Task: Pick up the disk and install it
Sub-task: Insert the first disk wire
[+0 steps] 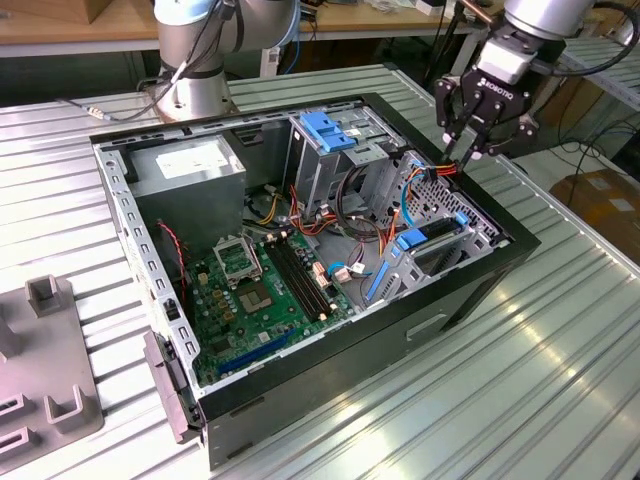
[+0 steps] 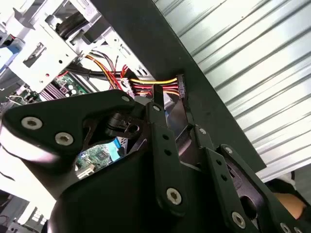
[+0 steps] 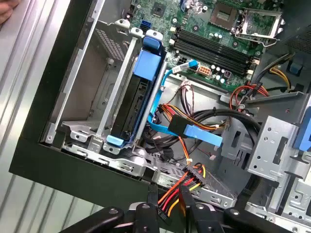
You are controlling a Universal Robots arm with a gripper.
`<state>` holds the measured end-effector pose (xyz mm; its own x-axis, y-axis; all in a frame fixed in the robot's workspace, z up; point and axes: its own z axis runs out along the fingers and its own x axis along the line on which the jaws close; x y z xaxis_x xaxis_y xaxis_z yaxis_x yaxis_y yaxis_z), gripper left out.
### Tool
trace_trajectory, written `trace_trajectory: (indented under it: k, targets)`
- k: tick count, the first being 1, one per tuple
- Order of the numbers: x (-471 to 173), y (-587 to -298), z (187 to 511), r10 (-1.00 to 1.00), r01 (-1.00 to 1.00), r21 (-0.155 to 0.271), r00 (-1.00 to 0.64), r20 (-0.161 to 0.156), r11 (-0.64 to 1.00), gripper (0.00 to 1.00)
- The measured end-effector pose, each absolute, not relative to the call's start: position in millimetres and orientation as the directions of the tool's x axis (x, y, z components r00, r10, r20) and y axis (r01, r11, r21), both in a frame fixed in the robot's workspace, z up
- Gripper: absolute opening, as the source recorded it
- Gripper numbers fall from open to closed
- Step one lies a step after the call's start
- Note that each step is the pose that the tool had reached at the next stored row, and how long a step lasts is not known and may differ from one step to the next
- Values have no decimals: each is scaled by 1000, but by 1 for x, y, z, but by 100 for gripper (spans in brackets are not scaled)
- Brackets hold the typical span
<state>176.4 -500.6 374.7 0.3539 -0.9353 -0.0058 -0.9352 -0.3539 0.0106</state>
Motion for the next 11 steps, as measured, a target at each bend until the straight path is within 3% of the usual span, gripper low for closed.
trace_trajectory:
  k: [11]
  targets:
    - [189, -499, 371, -872, -872, 8, 489, -3, -489, 31]
